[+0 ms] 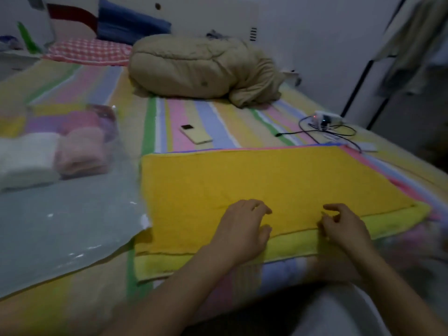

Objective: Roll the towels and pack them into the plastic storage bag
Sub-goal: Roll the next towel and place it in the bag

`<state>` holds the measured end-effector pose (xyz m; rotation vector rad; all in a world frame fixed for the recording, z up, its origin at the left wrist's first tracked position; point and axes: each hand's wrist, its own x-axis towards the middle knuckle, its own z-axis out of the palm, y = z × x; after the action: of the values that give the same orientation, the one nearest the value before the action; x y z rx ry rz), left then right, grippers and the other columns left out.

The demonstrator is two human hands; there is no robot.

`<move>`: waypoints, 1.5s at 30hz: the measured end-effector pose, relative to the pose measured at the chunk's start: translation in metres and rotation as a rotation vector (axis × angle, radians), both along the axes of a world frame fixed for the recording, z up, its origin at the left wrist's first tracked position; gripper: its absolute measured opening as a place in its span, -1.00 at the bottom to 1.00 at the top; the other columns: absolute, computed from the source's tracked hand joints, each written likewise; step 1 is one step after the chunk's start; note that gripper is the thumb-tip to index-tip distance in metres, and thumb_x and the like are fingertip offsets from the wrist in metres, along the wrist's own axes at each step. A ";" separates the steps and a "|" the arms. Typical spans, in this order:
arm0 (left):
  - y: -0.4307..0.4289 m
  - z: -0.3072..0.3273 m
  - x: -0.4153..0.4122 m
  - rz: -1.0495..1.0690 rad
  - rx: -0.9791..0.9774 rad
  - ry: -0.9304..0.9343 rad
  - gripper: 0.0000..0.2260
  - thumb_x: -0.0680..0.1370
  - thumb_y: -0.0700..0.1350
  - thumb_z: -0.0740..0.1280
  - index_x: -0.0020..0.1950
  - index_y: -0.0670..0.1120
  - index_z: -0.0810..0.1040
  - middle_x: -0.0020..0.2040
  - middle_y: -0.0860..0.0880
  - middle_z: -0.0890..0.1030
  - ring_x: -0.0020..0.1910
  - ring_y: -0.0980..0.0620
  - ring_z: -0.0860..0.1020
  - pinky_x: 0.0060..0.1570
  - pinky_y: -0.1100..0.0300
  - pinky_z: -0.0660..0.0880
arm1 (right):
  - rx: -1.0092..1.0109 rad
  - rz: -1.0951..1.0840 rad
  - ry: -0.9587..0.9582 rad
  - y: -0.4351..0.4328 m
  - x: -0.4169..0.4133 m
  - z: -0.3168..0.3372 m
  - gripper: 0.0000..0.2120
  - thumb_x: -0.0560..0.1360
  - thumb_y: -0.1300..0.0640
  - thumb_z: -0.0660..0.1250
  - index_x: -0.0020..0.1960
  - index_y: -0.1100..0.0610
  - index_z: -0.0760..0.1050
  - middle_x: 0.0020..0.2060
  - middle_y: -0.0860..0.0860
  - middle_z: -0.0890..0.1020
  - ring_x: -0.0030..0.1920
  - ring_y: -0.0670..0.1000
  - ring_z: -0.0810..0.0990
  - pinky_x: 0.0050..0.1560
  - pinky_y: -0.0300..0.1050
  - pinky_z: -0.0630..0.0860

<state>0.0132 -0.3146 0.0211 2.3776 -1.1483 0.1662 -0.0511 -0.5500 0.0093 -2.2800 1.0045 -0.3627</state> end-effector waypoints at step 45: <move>0.011 -0.015 0.039 0.696 -0.433 0.567 -0.72 0.46 -0.10 0.44 0.08 0.12 0.44 -0.20 0.10 0.51 -0.42 0.18 0.41 -0.23 0.16 0.46 | -0.398 1.187 -0.032 0.075 0.258 0.031 -0.70 0.58 0.15 0.23 0.29 0.00 0.45 0.25 0.00 0.51 0.27 0.06 0.42 0.19 -0.01 0.41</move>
<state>0.0522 -0.3037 0.0059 2.1162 0.0017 -0.0343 0.2067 -0.4751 0.0402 -2.7400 -0.5719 -0.0685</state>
